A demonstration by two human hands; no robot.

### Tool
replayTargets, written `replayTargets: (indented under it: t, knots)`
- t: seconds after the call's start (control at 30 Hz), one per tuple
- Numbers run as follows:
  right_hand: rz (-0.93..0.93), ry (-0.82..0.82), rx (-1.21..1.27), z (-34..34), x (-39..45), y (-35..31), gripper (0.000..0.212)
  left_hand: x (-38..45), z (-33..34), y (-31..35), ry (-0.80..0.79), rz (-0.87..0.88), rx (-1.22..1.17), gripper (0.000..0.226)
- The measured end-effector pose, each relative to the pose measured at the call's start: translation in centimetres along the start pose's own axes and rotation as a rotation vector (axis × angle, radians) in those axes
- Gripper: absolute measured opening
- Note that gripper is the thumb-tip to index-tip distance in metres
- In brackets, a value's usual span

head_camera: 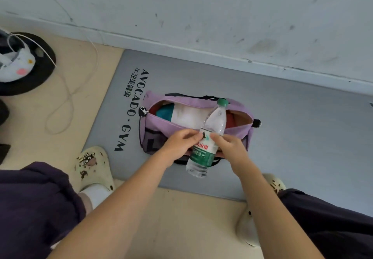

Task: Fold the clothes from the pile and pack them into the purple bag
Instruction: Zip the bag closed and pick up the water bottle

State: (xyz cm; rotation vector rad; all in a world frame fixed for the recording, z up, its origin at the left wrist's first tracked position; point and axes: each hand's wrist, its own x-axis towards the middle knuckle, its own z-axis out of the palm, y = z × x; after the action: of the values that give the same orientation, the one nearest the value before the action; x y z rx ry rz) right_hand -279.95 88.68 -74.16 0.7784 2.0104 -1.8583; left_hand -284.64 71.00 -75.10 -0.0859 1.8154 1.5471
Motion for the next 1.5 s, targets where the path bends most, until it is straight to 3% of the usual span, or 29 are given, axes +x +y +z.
replayTargets:
  t: [0.1, 0.17, 0.23, 0.3, 0.37, 0.4, 0.53, 0.63, 0.77, 0.87, 0.93, 1.0, 1.1, 1.17, 1.27, 1.4, 1.5]
  knots:
    - [0.045, -0.114, 0.038, -0.1, 0.7, -0.3, 0.037, 0.0, 0.0, 0.0, -0.015, 0.019, -0.112, 0.013]
    - [0.041, -0.159, 0.036, -0.8, 1.1, -1.0, 0.046, 0.3, -0.3, 1.1, -0.028, 0.057, -0.064, 0.012]
    - [-0.013, -0.186, 0.041, -2.0, 1.6, -1.4, 0.04, 1.0, -1.4, 2.1, 0.071, 0.146, 0.167, 0.013]
    - [-0.082, -0.188, 0.084, -2.8, 1.9, -1.8, 0.028, 1.8, -2.8, 2.6, 0.164, 0.193, 0.594, 0.029]
    - [-0.129, -0.179, 0.098, -3.0, 2.2, -2.3, 0.026, 2.1, -3.8, 2.2, 0.197, 0.1, 0.953, 0.041]
    - [-0.143, -0.181, 0.087, -3.0, 2.5, -2.7, 0.03, 2.1, -4.1, 2.0, 0.231, 0.062, 1.01, 0.036]
    - [-0.151, -0.189, -0.046, -2.3, 3.5, -4.6, 0.046, 2.0, -4.5, 1.5, 0.34, 0.183, 0.693, 0.009]
    - [-0.167, -0.241, -0.081, -1.4, 4.3, -5.7, 0.041, 1.4, -4.7, 1.6, 0.334, 0.297, 0.519, 0.007]
    - [-0.117, -0.29, -0.054, -0.4, 5.3, -6.5, 0.044, 0.5, -4.7, 1.3, 0.416, 0.359, 0.531, 0.007]
    - [-0.141, -0.292, -0.094, -0.3, 5.6, -6.5, 0.04, -0.7, -2.9, 0.6, 0.787, 0.358, 0.759, 0.029]
    - [-0.132, -0.292, -0.001, -0.3, 5.5, -6.2, 0.044, -1.3, -1.4, -0.1, 0.869, 0.256, 0.838, 0.045]
    - [-0.108, -0.292, 0.122, -0.5, 5.3, -5.9, 0.045, -0.7, -0.4, -0.7, 0.697, -0.019, 0.633, 0.057]
    - [-0.09, -0.301, 0.204, -0.8, 5.3, -5.4, 0.038, 0.5, 0.5, -1.0, 0.377, -0.417, 0.052, 0.056]
    - [-0.107, -0.299, 0.21, -0.9, 5.4, -5.1, 0.034, 1.0, 0.7, -1.7, 0.349, -0.43, -0.033, 0.042]
    - [-0.136, -0.218, 0.242, -0.5, 5.6, -4.7, 0.043, 0.5, 0.6, -2.3, 0.338, -0.361, -0.1, 0.023]
    - [-0.23, -0.035, 0.238, 0.6, 5.5, -4.0, 0.041, -0.6, -0.8, -2.4, 0.183, -0.289, -0.006, 0.024]
    - [-0.29, -0.033, 0.174, 1.2, 5.3, -3.5, 0.043, -0.7, -1.6, -2.3, 0.129, -0.253, 0.033, 0.024]
